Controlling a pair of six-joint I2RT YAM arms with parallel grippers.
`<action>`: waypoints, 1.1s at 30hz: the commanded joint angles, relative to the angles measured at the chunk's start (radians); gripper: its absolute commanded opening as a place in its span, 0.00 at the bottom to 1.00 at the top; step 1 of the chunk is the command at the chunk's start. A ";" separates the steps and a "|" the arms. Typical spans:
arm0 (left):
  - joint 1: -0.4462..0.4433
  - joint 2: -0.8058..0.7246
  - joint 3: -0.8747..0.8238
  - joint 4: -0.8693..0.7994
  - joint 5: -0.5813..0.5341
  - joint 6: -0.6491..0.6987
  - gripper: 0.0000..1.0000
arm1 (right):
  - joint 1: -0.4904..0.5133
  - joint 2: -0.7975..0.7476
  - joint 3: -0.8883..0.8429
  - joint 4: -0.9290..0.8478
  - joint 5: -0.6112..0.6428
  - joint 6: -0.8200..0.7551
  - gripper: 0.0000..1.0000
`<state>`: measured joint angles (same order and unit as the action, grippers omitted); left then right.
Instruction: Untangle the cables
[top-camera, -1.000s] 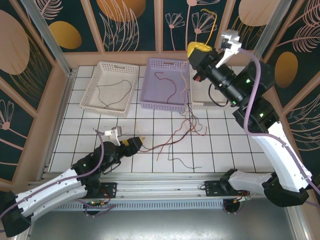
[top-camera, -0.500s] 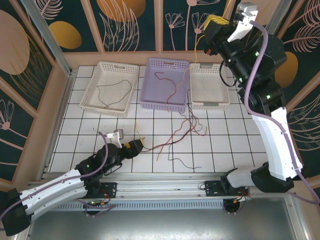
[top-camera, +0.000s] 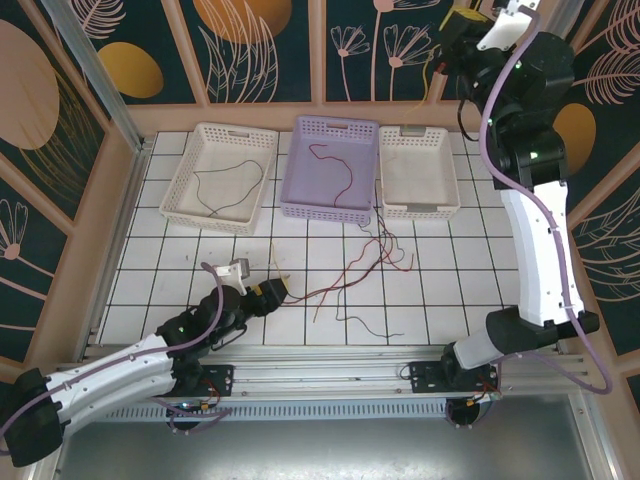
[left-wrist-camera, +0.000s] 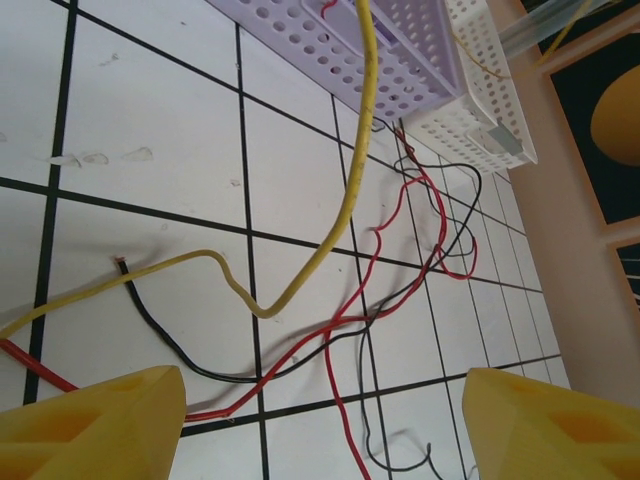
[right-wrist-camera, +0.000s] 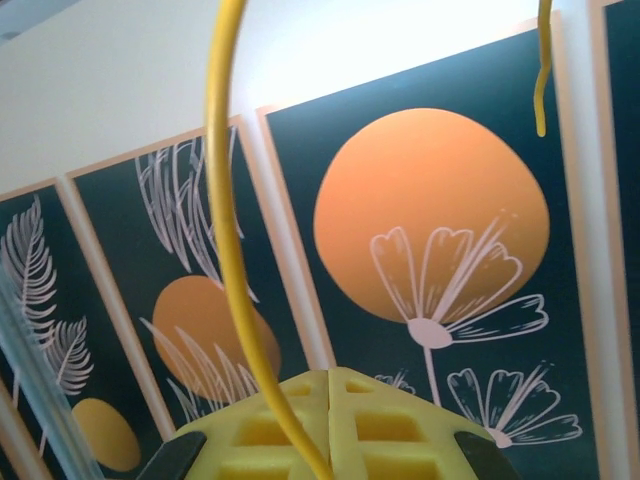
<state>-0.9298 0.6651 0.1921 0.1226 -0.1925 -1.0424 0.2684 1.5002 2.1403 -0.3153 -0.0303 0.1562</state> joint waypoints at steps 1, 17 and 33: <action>-0.002 0.011 -0.002 0.003 -0.034 -0.005 0.73 | -0.039 0.017 0.038 0.039 -0.030 0.039 0.00; -0.002 0.246 0.081 0.086 -0.041 0.036 0.66 | -0.238 0.122 0.005 0.084 -0.114 0.152 0.00; -0.002 0.343 0.102 0.144 -0.036 0.034 0.38 | -0.040 0.000 -0.504 0.295 0.217 -0.109 0.00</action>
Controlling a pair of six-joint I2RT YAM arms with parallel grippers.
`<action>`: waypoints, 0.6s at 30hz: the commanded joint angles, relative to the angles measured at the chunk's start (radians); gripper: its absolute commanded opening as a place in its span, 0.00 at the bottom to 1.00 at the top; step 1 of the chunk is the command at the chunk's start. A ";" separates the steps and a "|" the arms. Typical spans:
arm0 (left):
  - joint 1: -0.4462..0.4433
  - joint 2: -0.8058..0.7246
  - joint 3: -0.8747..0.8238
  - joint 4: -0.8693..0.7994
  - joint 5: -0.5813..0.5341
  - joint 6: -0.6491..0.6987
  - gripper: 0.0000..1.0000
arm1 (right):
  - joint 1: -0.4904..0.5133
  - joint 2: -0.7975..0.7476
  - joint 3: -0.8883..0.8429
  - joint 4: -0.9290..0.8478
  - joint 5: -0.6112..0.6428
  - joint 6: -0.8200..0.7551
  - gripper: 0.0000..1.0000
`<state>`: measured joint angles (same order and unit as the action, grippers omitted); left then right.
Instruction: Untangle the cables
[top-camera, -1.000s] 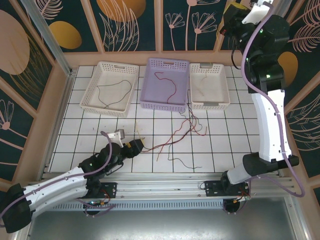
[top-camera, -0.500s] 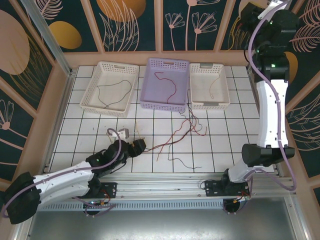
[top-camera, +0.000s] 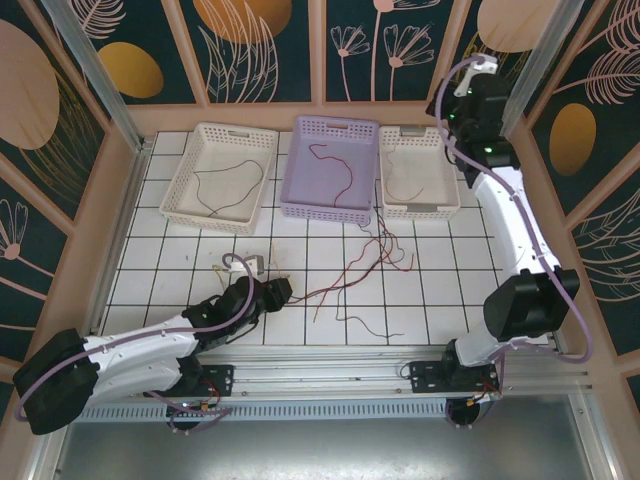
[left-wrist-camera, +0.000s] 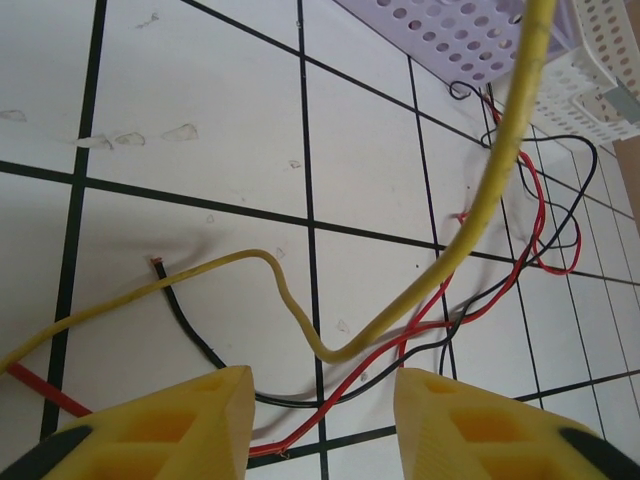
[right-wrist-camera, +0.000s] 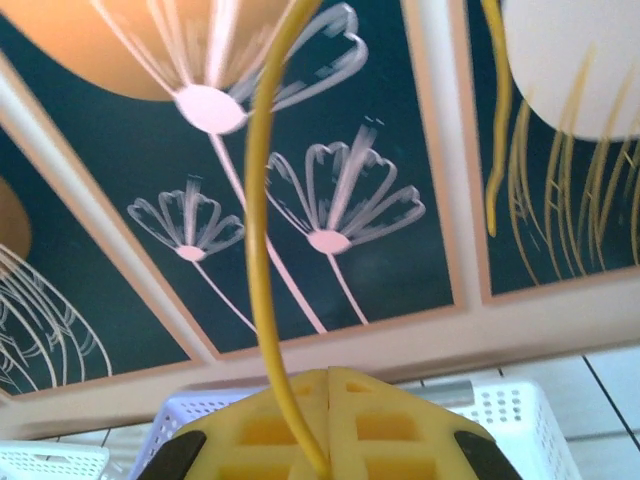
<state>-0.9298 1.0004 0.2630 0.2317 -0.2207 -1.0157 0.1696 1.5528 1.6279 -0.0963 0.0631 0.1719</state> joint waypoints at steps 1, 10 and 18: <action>-0.003 0.007 0.031 0.037 -0.008 0.006 0.37 | 0.066 -0.055 -0.005 0.081 0.132 -0.127 0.00; -0.003 -0.040 0.013 0.019 -0.007 -0.003 0.33 | 0.124 -0.040 -0.030 0.076 0.236 -0.193 0.00; -0.003 -0.084 0.001 -0.006 -0.012 -0.002 0.31 | 0.140 -0.035 -0.138 0.129 0.345 -0.215 0.00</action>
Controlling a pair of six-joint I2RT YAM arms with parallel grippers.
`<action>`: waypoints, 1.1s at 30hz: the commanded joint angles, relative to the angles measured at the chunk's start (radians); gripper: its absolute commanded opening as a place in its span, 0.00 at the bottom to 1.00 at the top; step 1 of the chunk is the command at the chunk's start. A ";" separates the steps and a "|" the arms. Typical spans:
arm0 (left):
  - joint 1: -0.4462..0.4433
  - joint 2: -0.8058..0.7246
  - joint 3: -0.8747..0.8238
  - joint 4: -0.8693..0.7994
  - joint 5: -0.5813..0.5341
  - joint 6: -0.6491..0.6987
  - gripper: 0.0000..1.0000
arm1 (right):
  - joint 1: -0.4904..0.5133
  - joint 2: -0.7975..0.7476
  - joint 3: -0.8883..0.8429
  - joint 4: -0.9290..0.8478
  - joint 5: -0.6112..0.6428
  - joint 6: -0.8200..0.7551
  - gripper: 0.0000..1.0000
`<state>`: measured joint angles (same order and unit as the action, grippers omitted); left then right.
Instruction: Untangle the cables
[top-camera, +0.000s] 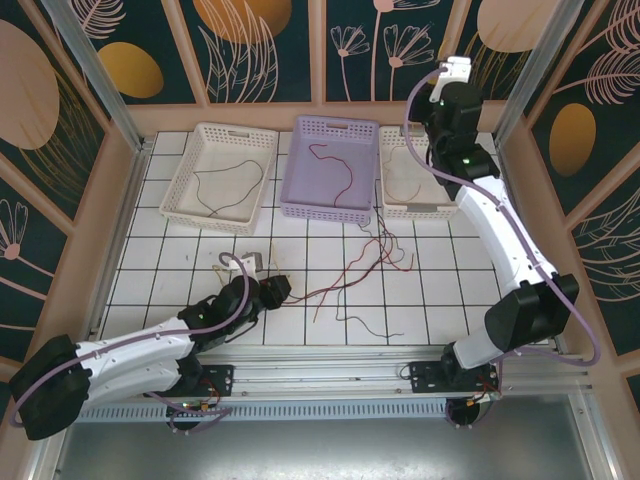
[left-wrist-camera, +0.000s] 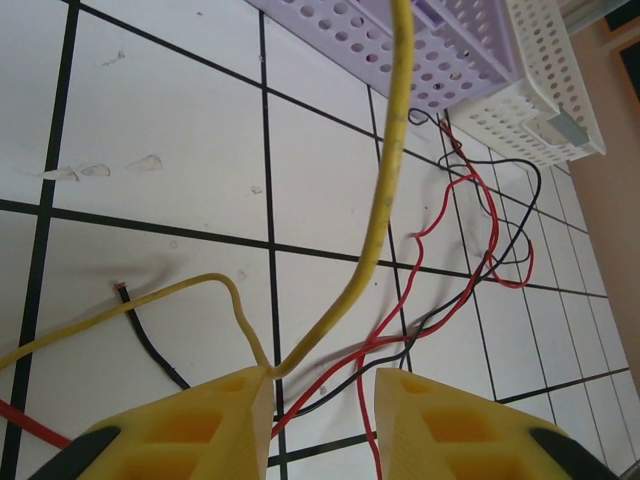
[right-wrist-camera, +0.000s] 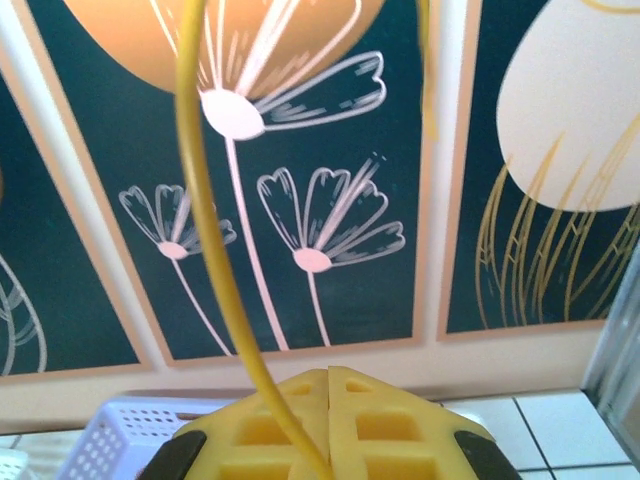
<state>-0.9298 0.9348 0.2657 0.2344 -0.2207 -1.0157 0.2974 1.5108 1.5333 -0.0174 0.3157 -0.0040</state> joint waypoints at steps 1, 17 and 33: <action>-0.002 -0.022 -0.001 -0.011 -0.012 -0.001 0.31 | 0.015 0.009 -0.059 0.062 0.121 -0.048 0.00; -0.002 -0.039 -0.005 -0.023 -0.011 0.001 0.30 | -0.005 -0.003 -0.354 0.286 0.234 -0.041 0.00; -0.003 -0.020 -0.010 0.000 -0.006 -0.006 0.28 | -0.083 0.137 -0.400 0.294 0.249 0.054 0.00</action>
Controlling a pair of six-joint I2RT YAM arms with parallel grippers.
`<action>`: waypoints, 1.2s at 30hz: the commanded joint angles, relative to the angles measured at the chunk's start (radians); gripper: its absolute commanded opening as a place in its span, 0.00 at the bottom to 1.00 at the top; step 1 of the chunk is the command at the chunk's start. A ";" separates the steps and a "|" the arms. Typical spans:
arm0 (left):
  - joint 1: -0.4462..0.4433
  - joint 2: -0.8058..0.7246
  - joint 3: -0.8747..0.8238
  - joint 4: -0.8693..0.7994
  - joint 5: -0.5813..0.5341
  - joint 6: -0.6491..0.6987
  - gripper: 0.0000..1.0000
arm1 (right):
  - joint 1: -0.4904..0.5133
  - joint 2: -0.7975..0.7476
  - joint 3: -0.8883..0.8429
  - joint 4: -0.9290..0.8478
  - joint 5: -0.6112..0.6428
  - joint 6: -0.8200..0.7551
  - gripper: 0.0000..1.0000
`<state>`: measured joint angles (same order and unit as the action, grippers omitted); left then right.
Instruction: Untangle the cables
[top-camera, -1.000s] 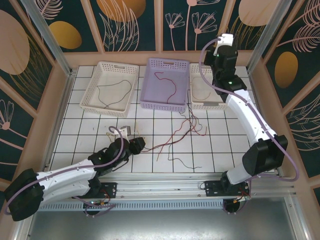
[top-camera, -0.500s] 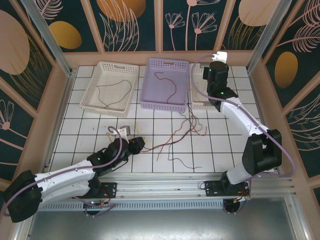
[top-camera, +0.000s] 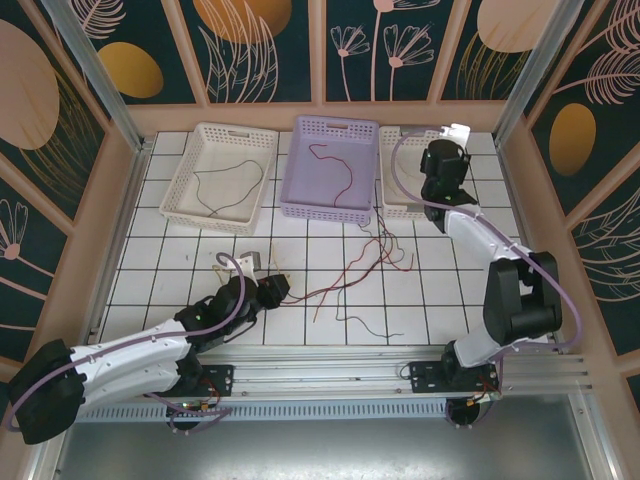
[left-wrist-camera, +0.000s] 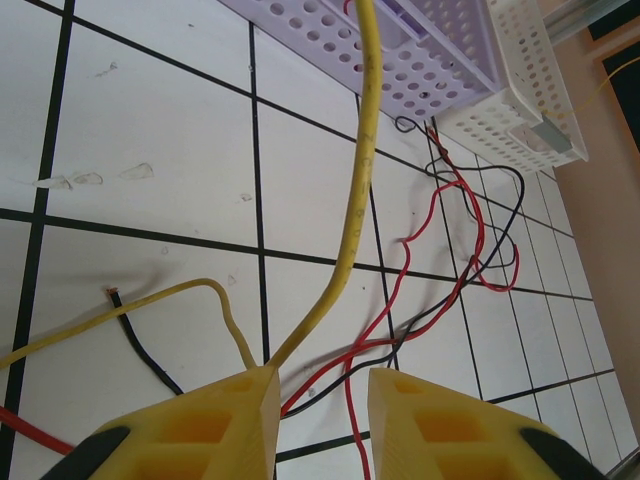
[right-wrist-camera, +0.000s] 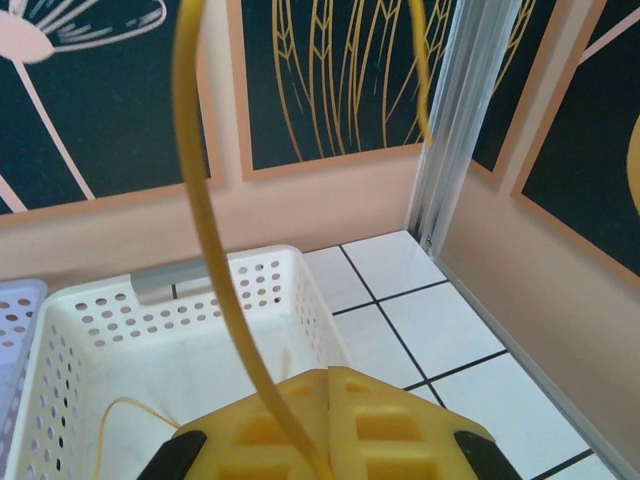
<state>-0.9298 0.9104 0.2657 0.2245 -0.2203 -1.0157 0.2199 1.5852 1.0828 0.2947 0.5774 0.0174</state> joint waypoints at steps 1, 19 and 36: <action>-0.003 0.004 -0.011 0.012 -0.006 -0.007 0.28 | -0.008 0.083 0.070 -0.038 -0.028 0.037 0.00; -0.002 0.031 -0.013 0.032 -0.004 -0.009 0.27 | -0.045 0.392 0.373 -0.466 -0.244 0.180 0.00; -0.002 0.001 -0.023 0.018 -0.009 -0.014 0.28 | -0.015 0.235 0.389 -0.552 -0.305 0.226 0.39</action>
<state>-0.9298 0.9283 0.2550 0.2325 -0.2207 -1.0233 0.1871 1.8977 1.4693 -0.2428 0.2832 0.2256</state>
